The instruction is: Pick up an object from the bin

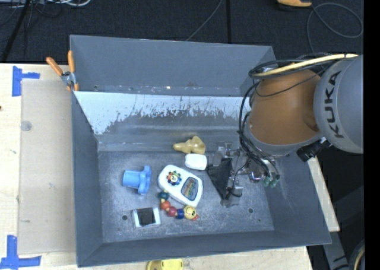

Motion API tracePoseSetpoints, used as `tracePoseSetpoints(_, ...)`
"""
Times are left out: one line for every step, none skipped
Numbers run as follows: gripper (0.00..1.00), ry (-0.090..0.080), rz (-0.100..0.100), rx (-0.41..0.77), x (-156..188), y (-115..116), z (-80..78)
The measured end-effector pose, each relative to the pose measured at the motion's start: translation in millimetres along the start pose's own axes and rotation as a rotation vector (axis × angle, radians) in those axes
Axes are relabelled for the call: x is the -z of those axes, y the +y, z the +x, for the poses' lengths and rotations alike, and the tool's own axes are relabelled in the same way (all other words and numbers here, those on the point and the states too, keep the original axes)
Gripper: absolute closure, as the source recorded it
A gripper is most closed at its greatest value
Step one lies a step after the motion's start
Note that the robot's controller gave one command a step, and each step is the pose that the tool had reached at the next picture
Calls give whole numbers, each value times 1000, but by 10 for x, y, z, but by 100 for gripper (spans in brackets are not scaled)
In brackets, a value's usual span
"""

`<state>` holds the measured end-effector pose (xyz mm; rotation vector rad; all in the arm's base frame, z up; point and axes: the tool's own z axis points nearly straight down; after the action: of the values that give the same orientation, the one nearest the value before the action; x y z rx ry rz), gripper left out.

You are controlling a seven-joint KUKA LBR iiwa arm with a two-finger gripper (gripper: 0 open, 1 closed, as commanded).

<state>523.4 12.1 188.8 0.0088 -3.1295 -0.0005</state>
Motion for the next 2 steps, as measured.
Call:
tracePoseSetpoints(0,-9,0,0,45,-1,-16)
tracePoseSetpoints(0,-14,1,97,-442,-369,-268)
